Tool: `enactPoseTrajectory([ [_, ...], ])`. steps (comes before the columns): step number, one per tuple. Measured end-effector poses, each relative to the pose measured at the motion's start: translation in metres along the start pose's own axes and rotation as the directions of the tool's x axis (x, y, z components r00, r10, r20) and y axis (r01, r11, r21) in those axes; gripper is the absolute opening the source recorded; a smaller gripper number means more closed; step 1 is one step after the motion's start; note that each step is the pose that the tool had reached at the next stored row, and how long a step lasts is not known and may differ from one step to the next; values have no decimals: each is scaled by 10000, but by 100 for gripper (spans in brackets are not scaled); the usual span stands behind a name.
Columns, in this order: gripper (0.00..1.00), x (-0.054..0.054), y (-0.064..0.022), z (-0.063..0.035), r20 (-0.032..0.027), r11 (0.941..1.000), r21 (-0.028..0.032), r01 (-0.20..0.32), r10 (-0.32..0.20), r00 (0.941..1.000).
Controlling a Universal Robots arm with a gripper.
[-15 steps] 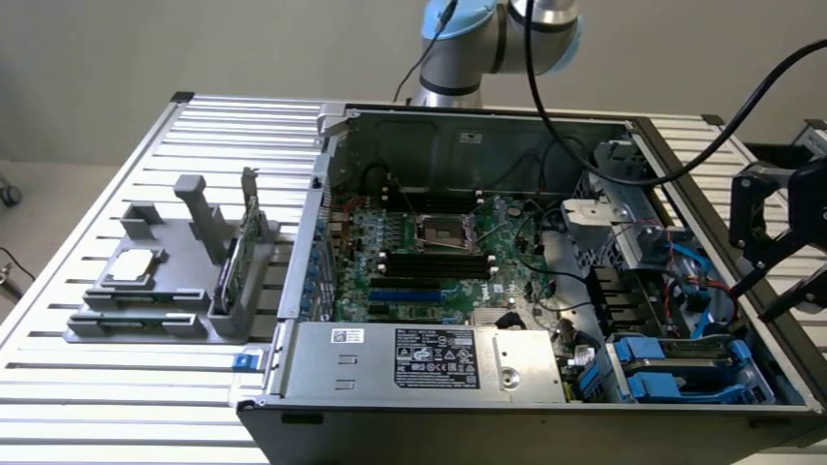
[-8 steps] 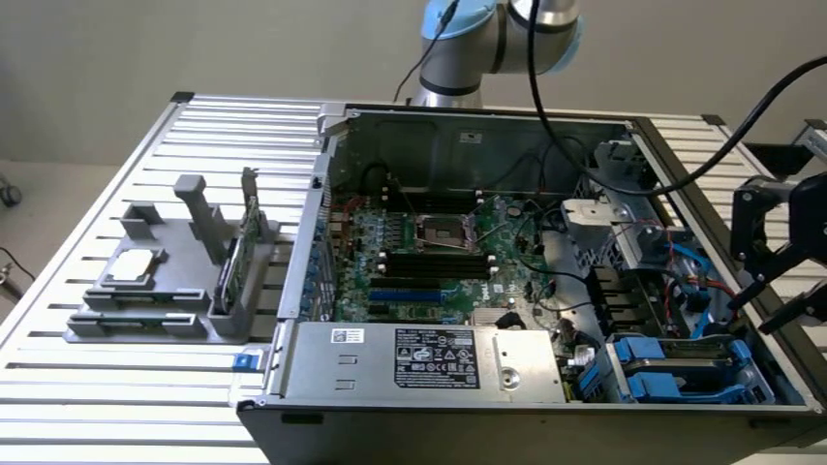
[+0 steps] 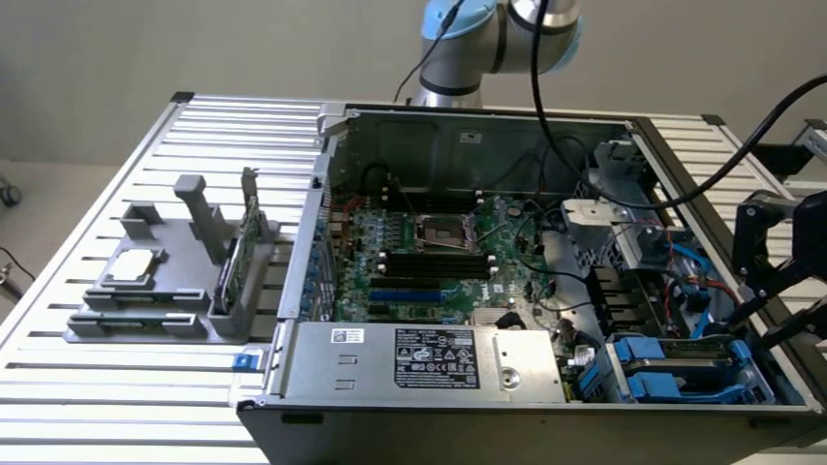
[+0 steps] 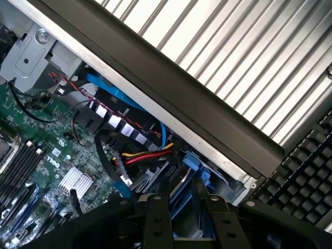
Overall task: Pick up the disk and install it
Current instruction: 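Insert the first disk wire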
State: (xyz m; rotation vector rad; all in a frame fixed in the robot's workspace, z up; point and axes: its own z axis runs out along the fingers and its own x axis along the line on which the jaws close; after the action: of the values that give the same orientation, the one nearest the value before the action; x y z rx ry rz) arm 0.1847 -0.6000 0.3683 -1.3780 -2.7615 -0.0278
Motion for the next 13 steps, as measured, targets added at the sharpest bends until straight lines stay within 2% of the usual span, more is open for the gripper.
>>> enactPoseTrajectory([
  [1, 31, -3, 0, 1, -27, 10000, 16, -7, 7, 10000],
  [3, 31, -8, 0, 2, -125, 10000, 7, -10, 10, 9999],
  [6, 31, -16, 2, 2, -318, 10000, -73, -6, 3, 9995],
  [13, 31, -75, 17, -1, -666, 9997, -228, 1, -16, 9978],
])
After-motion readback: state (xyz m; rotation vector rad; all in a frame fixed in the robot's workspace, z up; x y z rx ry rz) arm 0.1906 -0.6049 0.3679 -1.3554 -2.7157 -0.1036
